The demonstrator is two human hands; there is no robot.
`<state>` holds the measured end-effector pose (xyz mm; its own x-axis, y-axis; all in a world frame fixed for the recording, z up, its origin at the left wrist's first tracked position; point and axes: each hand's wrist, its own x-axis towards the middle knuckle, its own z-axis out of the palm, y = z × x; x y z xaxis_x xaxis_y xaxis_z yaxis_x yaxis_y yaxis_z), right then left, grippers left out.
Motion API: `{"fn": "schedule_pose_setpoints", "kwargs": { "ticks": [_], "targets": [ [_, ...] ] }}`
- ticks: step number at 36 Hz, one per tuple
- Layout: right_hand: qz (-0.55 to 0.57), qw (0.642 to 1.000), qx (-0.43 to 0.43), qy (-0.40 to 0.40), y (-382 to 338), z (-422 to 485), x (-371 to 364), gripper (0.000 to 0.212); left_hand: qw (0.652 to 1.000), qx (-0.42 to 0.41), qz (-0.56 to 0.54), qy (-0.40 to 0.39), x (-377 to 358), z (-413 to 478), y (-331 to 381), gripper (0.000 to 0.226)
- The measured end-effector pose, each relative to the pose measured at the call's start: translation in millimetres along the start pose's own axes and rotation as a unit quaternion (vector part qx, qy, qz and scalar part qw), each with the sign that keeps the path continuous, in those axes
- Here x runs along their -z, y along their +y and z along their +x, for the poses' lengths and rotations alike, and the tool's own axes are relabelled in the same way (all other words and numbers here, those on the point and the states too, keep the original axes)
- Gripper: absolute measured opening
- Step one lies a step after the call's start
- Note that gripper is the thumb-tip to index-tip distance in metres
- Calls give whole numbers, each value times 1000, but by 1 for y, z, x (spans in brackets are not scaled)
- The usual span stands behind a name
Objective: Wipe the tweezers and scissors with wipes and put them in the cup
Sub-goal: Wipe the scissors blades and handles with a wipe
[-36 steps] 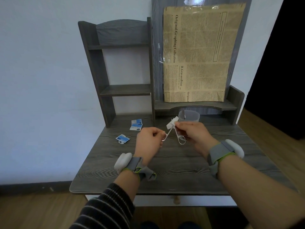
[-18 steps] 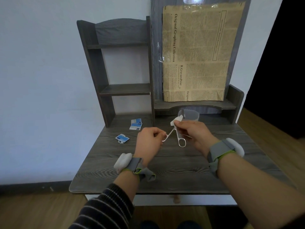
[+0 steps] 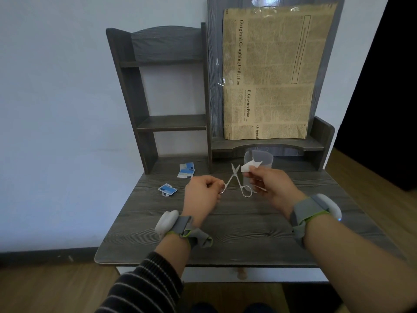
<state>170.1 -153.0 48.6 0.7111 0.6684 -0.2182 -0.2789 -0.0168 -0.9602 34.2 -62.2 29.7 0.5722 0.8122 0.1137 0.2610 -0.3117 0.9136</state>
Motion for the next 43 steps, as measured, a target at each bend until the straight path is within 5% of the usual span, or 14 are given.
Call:
{"fn": "schedule_pose_setpoints", "kwargs": {
  "ticks": [15,30,43],
  "targets": [
    [-26,998,-34,-47,-1,-1,-6,13,999,2,39,37,6,4,-6,16],
    [-86,996,20,23,1,3,-1,7,998,-30,58,13,6,-4,0,15],
    [-69,997,5,-35,-4,-7,-8,13,995,-30,92,-11,4,-3,3,16]
  ]
}}
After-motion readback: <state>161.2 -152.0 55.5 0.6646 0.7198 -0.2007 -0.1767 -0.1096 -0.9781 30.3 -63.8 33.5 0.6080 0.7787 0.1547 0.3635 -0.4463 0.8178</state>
